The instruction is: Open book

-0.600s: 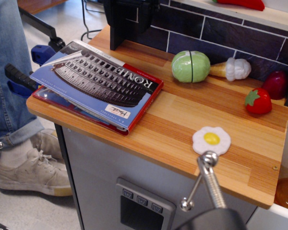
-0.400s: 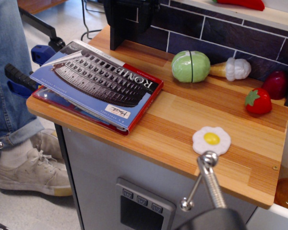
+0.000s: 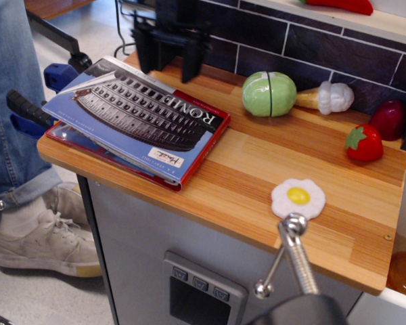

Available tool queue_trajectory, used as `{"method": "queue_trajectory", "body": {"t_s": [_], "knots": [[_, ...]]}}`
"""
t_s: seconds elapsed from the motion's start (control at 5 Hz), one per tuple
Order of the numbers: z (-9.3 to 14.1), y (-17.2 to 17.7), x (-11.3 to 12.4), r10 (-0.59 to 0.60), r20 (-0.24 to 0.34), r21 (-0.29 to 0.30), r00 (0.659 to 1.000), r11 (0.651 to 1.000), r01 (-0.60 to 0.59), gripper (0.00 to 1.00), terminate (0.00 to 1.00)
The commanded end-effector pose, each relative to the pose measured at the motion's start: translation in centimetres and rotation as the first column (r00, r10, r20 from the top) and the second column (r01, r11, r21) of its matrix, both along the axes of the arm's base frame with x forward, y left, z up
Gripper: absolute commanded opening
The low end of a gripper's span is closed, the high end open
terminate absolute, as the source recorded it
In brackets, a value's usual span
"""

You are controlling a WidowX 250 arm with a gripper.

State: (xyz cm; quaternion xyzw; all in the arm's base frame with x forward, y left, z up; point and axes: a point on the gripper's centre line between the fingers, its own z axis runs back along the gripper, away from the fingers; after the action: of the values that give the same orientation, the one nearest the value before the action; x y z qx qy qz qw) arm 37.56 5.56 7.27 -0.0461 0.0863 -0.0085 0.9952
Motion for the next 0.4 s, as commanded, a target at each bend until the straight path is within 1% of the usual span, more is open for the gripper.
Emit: {"method": "queue_trajectory", "body": {"t_s": [0.0, 0.2], "knots": [[5.1, 3.6, -3.6, -0.063, 0.123, 0.019, 0.990, 0.998, 0.062, 1.00, 0.00], [5.1, 5.8, -5.1, -0.071, 0.133, 0.036, 0.989, 0.997, 0.066, 1.00, 0.00]]}}
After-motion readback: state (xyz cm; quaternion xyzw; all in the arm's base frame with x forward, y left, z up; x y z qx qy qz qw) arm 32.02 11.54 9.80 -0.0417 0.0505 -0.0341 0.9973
